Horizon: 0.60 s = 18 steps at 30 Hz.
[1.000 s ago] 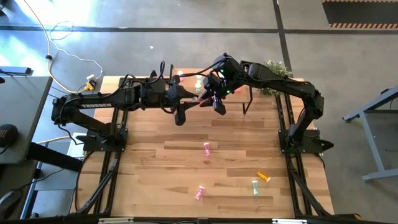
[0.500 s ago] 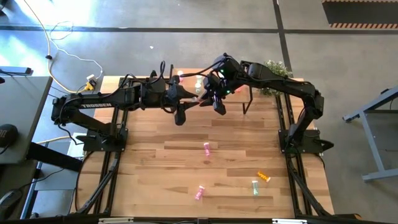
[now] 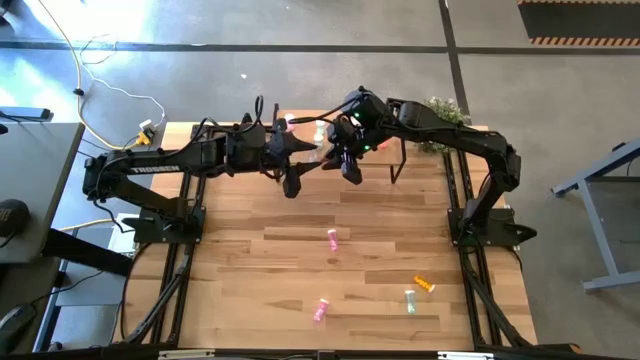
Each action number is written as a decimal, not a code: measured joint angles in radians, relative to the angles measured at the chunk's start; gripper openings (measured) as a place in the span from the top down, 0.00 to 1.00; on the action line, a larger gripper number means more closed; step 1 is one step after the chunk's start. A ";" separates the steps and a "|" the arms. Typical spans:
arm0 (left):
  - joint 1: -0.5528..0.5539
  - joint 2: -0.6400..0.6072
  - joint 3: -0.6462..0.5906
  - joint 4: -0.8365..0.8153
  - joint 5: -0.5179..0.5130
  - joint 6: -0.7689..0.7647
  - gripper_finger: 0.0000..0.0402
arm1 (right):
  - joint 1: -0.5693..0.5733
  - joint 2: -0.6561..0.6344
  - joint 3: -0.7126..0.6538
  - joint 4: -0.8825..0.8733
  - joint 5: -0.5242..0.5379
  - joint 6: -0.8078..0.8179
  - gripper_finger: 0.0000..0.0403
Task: Pick and place medicine bottles onto shelf by color
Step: Put the pink pill bottle on the shelf aligned with the other pink pill bottles
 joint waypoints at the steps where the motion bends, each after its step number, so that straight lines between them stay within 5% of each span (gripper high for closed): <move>1: 0.000 -0.002 0.000 -0.007 -0.011 -0.003 0.45 | 0.000 0.000 0.000 -0.002 0.009 0.009 0.79; 18: 0.041 -0.129 0.000 -0.059 -0.105 0.048 0.39 | -0.134 -0.201 0.000 0.079 0.313 0.014 0.79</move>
